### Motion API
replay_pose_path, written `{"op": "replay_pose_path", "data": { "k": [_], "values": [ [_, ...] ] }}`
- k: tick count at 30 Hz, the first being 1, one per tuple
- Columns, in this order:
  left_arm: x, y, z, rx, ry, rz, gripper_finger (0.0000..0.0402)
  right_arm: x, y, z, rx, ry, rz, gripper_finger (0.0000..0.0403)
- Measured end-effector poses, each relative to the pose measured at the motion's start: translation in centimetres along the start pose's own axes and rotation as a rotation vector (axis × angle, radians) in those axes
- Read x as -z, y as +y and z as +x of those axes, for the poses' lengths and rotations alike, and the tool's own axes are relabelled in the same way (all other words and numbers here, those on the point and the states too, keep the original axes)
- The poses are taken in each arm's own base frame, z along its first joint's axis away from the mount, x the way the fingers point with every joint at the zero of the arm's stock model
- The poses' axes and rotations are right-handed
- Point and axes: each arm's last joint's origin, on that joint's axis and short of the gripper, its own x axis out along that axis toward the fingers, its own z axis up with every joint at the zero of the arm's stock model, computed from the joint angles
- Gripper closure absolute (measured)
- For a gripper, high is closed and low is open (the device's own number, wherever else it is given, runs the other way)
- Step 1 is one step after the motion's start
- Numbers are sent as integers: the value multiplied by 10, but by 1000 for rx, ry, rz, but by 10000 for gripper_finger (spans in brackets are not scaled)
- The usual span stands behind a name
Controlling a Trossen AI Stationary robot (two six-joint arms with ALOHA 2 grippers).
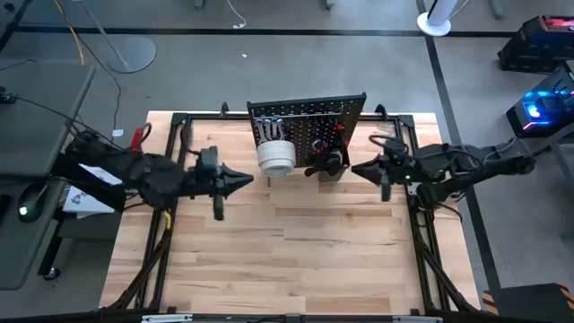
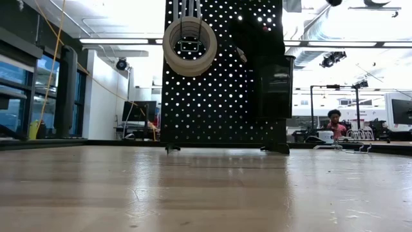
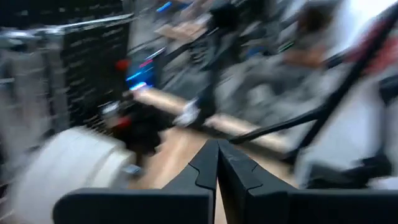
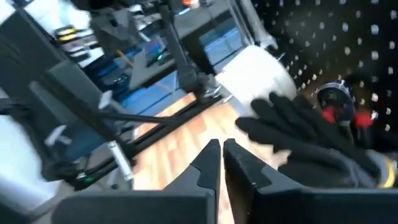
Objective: Hang tools onto peg board
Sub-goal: Return to Home Position
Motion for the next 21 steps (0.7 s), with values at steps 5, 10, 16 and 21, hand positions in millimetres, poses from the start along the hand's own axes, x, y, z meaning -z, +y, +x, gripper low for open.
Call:
{"op": "replay_pose_path", "data": {
  "k": [5,10,16,21],
  "values": [
    [45,41,0,270,-208,-181,401,10,5,-16,-24,58,86,400],
    [100,72,-2,334,-261,-356,401,43,14,-5,37,69,207,402],
    [132,92,-1,274,-231,-351,401,89,-7,29,41,-7,343,402],
    [135,109,1,179,-268,-270,401,89,-47,39,-41,-78,306,403]
  ]
}}
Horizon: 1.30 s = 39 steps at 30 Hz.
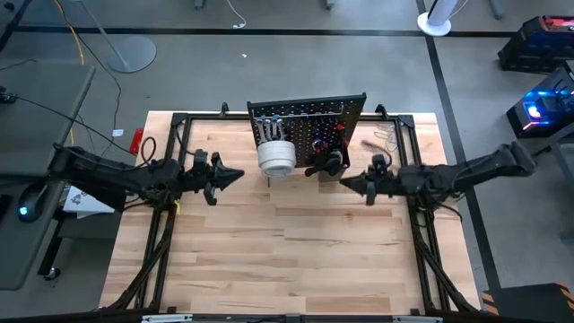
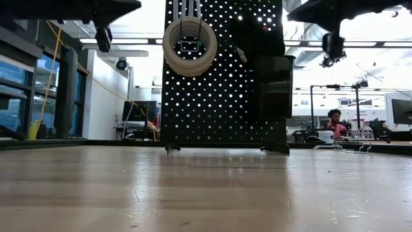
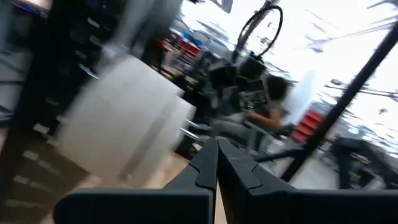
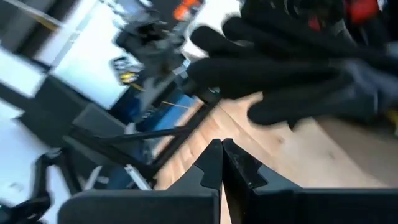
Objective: Hang tools onto peg board
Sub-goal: Return to Home Position
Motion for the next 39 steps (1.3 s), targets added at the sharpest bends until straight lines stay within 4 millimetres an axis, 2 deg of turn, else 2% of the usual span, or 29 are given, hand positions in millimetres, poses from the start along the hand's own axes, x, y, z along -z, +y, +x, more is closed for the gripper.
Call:
{"op": "replay_pose_path", "data": {
  "k": [5,10,16,20,26,30,36,39],
  "values": [
    [-1,15,0,-31,-6,-6,401,-9,-22,2,-114,53,-44,403],
    [-4,14,0,102,37,-44,401,-8,-21,3,-248,151,-140,403],
    [-7,16,1,121,15,-19,401,-9,-30,4,-239,177,-388,403],
    [-5,20,1,87,45,62,401,-12,-37,3,-274,227,-511,403],
    [-2,31,2,14,94,178,401,-10,-51,3,-233,261,-642,403],
    [-2,33,2,15,104,221,401,4,-71,3,-292,175,-625,403],
    [-2,34,2,15,110,230,401,30,-108,-8,-316,23,-546,403],
    [1,35,1,26,153,256,401,36,-119,-10,-280,36,-561,403]
  ]
}}
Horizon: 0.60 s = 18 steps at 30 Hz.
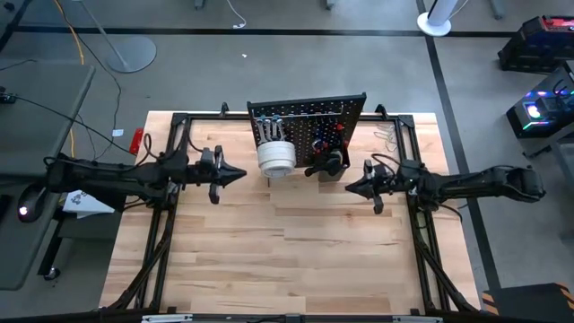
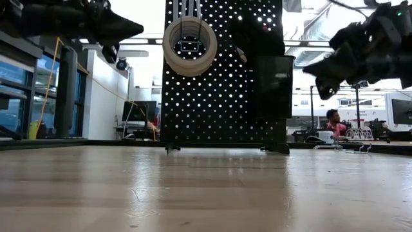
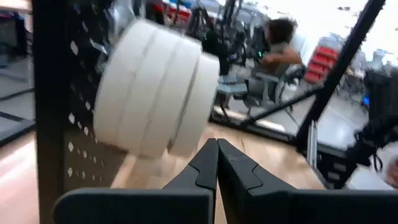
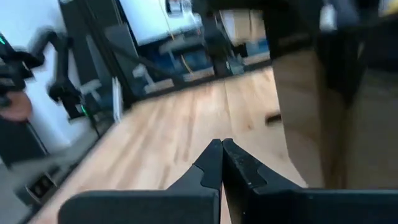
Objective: Hang tools onto peg board
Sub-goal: Return to Home Position
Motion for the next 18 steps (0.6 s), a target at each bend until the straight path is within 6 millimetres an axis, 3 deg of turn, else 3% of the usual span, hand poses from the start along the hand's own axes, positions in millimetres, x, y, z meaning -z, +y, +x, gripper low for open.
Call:
{"op": "replay_pose_path", "data": {
  "k": [3,10,18],
  "values": [
    [14,4,-2,-7,52,-23,401,9,-3,0,38,85,-4,403],
    [69,20,-15,-191,278,-221,402,36,-14,-8,316,327,55,403],
    [103,28,-30,-279,502,-223,402,53,-16,-17,378,517,112,403]
  ]
}}
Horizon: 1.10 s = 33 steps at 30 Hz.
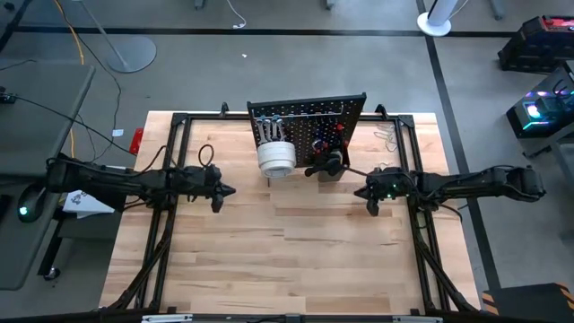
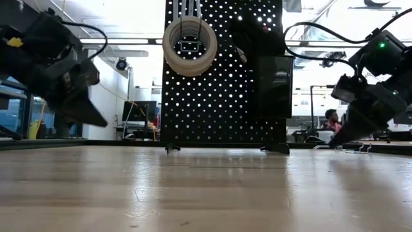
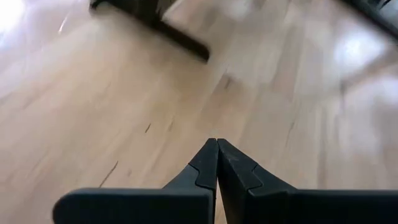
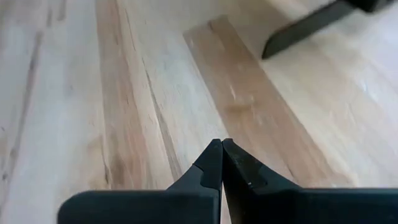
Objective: Hang tools onto peg board
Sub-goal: Return to Home Position
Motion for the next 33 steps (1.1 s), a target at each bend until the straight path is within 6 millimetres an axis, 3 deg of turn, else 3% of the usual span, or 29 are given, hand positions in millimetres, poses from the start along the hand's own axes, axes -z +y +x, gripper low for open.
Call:
{"op": "replay_pose_path", "data": {
  "k": [5,7,17,24,26,31,33],
  "values": [
    [10,6,-6,-18,33,2,401,2,0,0,4,19,-10,403],
    [12,6,-11,49,-55,-3,402,2,-1,0,5,21,-11,403],
    [-21,-8,-61,356,-607,-20,402,2,-1,0,5,21,-11,402],
    [-29,-13,-70,411,-748,-14,402,3,-1,0,4,32,-11,402],
    [-27,-15,-69,393,-742,95,402,3,-1,0,4,36,-11,402],
    [-20,-21,-67,295,-756,553,402,3,-1,0,4,37,-11,402],
    [-14,-20,-62,285,-680,604,402,3,-1,0,4,36,-11,402]
  ]
}}
